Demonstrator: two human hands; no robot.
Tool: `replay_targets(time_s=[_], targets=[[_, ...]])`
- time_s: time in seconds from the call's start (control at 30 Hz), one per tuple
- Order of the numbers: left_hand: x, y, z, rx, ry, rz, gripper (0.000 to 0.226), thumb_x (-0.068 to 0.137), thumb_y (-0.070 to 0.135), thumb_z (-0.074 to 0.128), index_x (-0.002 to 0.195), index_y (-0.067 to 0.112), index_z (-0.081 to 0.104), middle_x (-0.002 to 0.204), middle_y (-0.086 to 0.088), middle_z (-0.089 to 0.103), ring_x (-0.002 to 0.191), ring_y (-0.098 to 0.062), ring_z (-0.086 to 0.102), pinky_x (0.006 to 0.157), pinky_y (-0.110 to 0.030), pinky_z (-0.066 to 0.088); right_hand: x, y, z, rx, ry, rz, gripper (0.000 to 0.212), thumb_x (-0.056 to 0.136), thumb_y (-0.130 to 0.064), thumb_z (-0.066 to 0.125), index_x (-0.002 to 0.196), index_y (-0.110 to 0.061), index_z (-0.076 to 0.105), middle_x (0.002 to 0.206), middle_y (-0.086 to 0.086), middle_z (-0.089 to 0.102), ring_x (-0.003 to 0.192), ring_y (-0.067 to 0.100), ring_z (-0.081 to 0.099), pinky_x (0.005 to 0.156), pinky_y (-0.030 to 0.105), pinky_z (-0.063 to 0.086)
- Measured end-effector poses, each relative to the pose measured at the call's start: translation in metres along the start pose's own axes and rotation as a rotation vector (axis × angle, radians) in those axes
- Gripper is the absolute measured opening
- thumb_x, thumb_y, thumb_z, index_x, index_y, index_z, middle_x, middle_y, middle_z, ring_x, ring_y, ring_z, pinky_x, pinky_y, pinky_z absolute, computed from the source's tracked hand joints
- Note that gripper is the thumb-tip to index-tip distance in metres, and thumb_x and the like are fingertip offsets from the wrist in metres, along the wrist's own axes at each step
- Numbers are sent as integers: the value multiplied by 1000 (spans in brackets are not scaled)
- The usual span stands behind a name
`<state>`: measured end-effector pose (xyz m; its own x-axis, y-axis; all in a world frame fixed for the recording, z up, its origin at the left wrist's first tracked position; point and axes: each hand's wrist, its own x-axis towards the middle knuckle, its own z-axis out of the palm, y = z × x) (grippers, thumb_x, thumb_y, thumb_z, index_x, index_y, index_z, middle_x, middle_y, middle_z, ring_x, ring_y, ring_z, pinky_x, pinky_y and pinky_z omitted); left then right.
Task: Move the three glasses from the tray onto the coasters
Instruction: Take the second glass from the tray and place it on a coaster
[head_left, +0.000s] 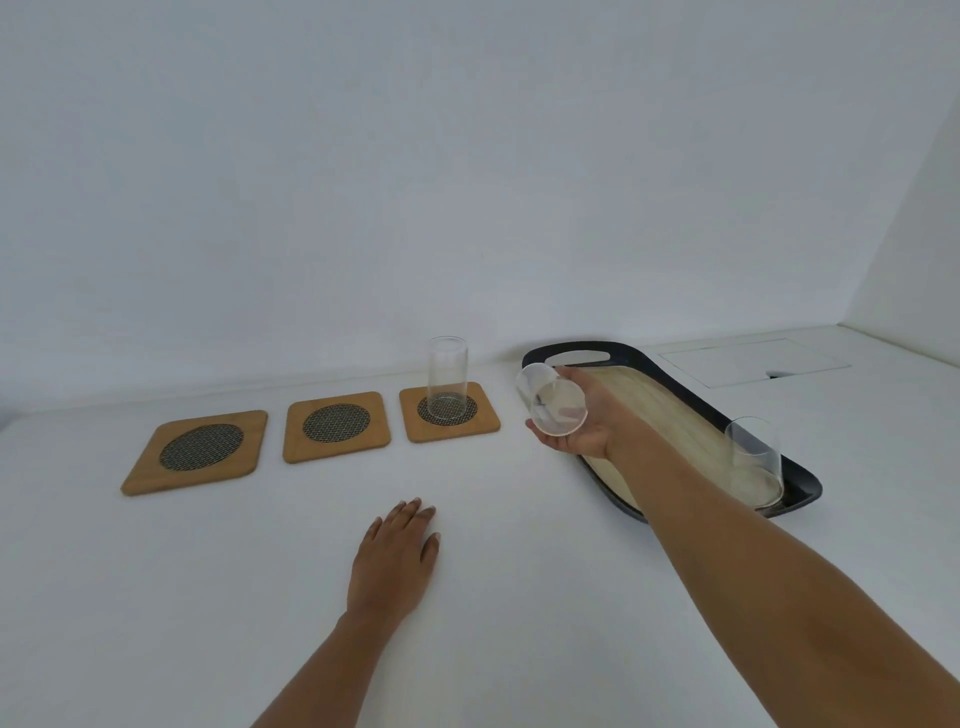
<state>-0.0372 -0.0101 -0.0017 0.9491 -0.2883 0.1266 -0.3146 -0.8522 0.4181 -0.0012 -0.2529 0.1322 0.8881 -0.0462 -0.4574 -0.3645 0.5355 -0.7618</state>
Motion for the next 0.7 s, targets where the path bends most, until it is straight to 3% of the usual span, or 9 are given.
replay_targets(time_s=[0.1, 0.2, 0.37, 0.47, 0.6, 0.7], targets=[[-6, -15, -7, 7, 20, -25, 44, 97, 33, 31, 140, 24, 33, 153, 4, 28, 144, -10, 20, 118, -30, 13, 5, 9, 11, -112, 2, 40, 27, 84, -28, 63, 98, -7, 54, 89, 9, 55, 73, 22, 56, 56, 29, 57], [-12, -33, -16, 12, 47, -69, 44, 97, 31, 34, 140, 23, 34, 153, 3, 29, 144, -12, 20, 118, -31, 15, 7, 18, 29, -318, 97, 12, 61, 71, -22, 75, 124, -9, 48, 109, 13, 47, 90, 28, 56, 54, 30, 56], [-21, -70, -34, 42, 99, -160, 44, 95, 30, 38, 138, 19, 38, 151, -1, 33, 142, -17, 25, 117, -35, 19, 12, 33, 62, -384, 170, -205, 55, 72, -14, 77, 118, -11, 48, 114, 8, 45, 99, 29, 52, 54, 27, 45], [-25, -92, -46, 36, 114, -215, 44, 96, 30, 37, 139, 19, 36, 152, -1, 32, 143, -17, 24, 118, -35, 17, 25, 46, 75, -303, 150, -311, 45, 72, -7, 76, 100, -16, 43, 108, 4, 45, 95, 25, 51, 57, 26, 42], [-29, -118, -59, 21, 141, -276, 44, 96, 29, 38, 138, 19, 37, 152, -2, 32, 143, -18, 24, 118, -36, 16, 36, 64, 91, -202, 64, -355, 44, 73, 2, 73, 99, -12, 41, 94, 3, 47, 78, 18, 54, 52, 27, 46], [-28, -133, -65, 19, 151, -298, 43, 96, 29, 38, 138, 18, 37, 151, -3, 33, 143, -19, 24, 118, -37, 17, 44, 79, 102, -124, -5, -345, 39, 72, 0, 74, 101, -8, 48, 94, 10, 56, 79, 22, 57, 58, 29, 50]])
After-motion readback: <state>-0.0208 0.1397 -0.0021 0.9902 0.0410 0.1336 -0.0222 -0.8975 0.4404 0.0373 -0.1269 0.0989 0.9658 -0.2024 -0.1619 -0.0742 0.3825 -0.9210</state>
